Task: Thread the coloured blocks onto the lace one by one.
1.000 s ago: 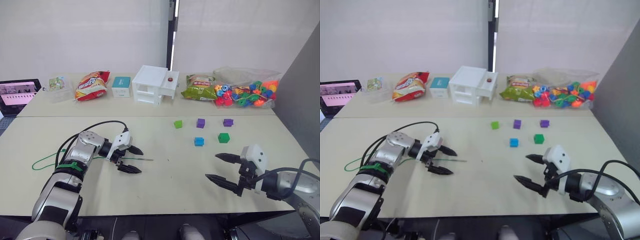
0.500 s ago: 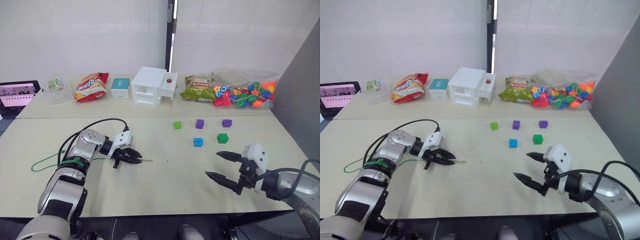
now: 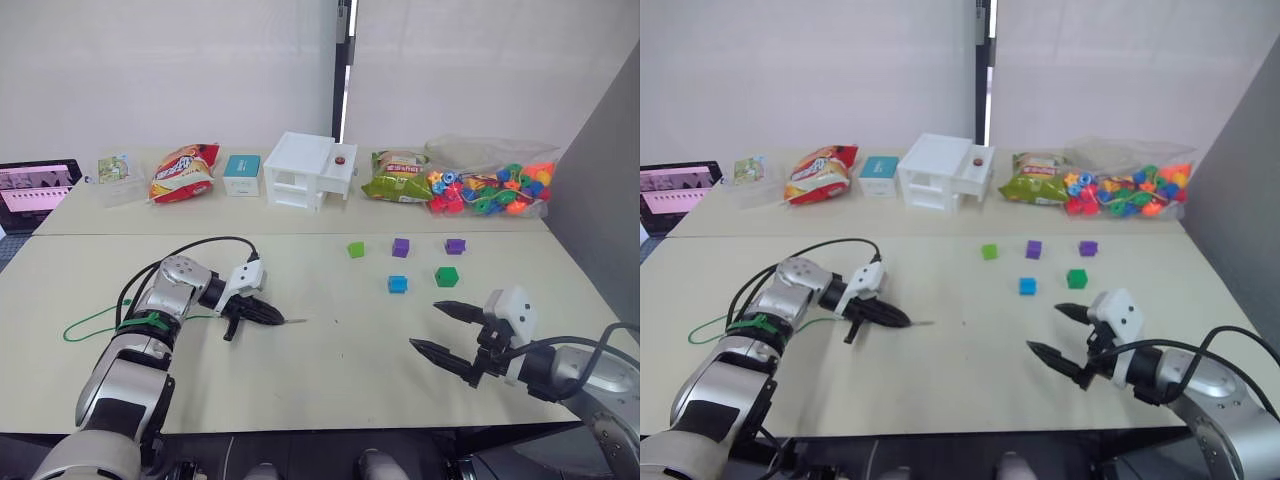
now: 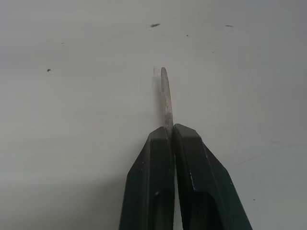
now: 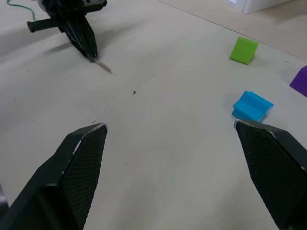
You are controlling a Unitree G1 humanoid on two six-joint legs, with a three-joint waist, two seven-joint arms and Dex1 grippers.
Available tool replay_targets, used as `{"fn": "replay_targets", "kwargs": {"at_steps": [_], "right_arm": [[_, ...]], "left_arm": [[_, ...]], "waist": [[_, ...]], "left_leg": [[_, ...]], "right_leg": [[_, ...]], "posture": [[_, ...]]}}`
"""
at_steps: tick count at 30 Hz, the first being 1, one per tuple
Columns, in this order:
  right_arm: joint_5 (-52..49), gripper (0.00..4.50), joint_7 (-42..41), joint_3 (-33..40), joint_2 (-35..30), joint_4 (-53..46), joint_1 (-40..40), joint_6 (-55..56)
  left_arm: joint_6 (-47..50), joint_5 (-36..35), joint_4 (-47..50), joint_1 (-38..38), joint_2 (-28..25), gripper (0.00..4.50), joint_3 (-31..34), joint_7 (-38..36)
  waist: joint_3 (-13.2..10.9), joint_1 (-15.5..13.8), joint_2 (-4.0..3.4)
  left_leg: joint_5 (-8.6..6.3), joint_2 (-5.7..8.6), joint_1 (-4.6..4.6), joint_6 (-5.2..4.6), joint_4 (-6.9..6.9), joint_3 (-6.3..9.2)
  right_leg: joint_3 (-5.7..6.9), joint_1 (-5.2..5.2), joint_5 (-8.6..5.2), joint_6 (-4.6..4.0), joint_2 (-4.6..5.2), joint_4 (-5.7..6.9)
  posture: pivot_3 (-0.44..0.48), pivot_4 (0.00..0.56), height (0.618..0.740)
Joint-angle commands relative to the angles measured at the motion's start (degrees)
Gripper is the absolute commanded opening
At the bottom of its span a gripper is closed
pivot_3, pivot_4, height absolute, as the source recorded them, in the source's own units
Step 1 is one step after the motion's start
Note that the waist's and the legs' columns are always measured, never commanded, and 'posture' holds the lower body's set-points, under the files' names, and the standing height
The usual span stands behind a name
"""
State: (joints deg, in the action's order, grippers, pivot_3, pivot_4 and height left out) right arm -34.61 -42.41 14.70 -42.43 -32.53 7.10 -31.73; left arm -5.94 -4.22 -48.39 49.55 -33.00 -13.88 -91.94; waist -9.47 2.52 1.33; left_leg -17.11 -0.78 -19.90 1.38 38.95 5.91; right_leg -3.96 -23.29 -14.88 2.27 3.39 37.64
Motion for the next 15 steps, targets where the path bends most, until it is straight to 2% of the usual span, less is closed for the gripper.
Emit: {"fn": "replay_targets", "kwargs": {"at_steps": [1, 6, 10, 15], "right_arm": [[1.5, 4.50, 5.4, 3.5, 2.7, -2.0, 2.4, 0.4], [4.6, 4.50, 15.4, 4.7, 8.7, -2.7, 3.5, -0.2], [7.5, 4.50, 23.8, 3.0, 14.3, -3.3, 2.2, -1.3], [11.5, 4.50, 33.5, 2.6, 19.7, 0.9, -5.1, -3.7]], "left_arm": [[7.6, -4.3, 13.2, -2.6, -5.0, 0.03, 0.6, -0.6], [20.1, -6.6, 30.3, -8.7, -8.3, 0.03, 3.9, 3.6], [30.8, -8.0, 43.3, -14.3, -10.4, 0.03, 5.7, 9.1], [40.7, -8.5, 54.1, -18.0, -13.5, 0.03, 6.0, 14.6]], "waist": [[0.0, 0.1, -0.02], [0.0, -0.1, -0.06], [0.0, -0.1, -0.09], [-0.1, 0.0, -0.21]], "left_leg": [[0.00, -0.02, 0.00, 0.00, -0.01, 0.01], [-0.01, -0.01, -0.01, -0.01, -0.03, 0.01], [-0.01, -0.02, -0.02, -0.01, -0.04, 0.02], [-0.01, -0.04, -0.02, 0.00, -0.07, -0.01]], "right_leg": [[0.00, 0.00, 0.00, 0.00, 0.00, 0.02], [0.00, -0.05, 0.00, 0.00, 0.02, 0.00], [0.00, -0.05, -0.01, 0.01, 0.01, -0.01], [-0.03, -0.13, -0.01, 0.00, 0.00, -0.01]], "posture": [[0.000, 0.150, 0.740], [0.000, 0.150, 0.740], [0.000, 0.150, 0.740], [0.000, 0.150, 0.740]]}}
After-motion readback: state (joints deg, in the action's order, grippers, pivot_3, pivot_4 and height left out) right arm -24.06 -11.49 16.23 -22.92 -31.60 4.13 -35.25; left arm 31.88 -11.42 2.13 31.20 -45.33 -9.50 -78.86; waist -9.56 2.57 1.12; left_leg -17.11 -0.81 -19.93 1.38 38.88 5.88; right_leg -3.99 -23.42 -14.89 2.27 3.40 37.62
